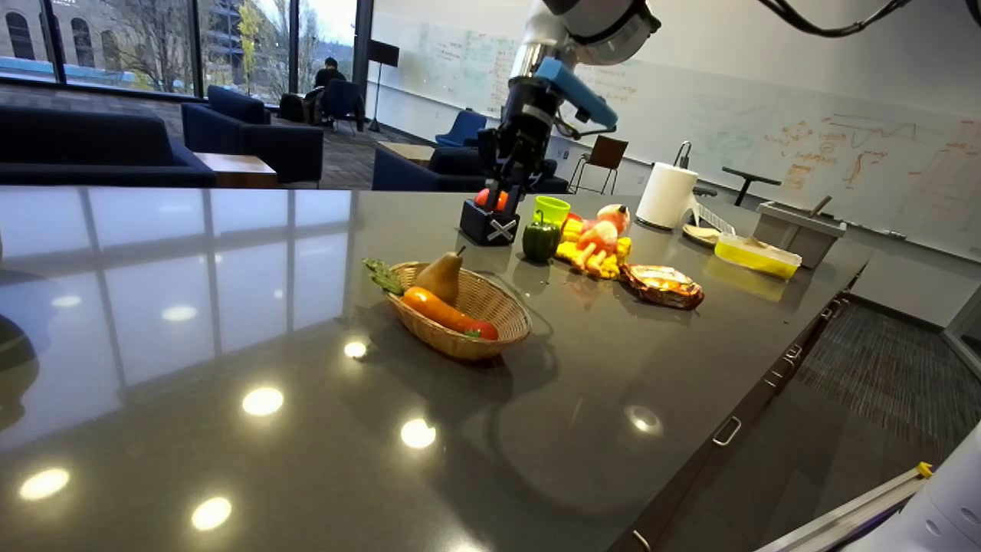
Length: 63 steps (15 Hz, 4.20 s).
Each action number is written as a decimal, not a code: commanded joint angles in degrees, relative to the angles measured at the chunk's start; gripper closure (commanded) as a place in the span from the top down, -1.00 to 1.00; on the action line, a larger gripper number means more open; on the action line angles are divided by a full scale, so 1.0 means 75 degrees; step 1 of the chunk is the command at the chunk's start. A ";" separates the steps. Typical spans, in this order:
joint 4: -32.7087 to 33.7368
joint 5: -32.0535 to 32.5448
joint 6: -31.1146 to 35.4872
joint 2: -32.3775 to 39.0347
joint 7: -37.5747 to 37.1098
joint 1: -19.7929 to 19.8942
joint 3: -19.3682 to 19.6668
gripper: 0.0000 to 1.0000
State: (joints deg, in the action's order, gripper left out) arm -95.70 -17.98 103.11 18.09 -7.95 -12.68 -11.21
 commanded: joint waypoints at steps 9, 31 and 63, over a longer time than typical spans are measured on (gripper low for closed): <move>-0.0609 -0.0407 0.0491 -0.0068 0.0533 -0.0173 -0.0339 1.00; -0.0905 -0.0550 0.1120 0.0308 0.0971 -0.0278 -0.0546 -0.65; -0.0886 0.0777 0.1258 -0.0834 0.1029 -0.0038 -0.0106 -0.97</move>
State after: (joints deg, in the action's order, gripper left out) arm -101.13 -13.86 111.40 13.76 -1.33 -14.05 -13.00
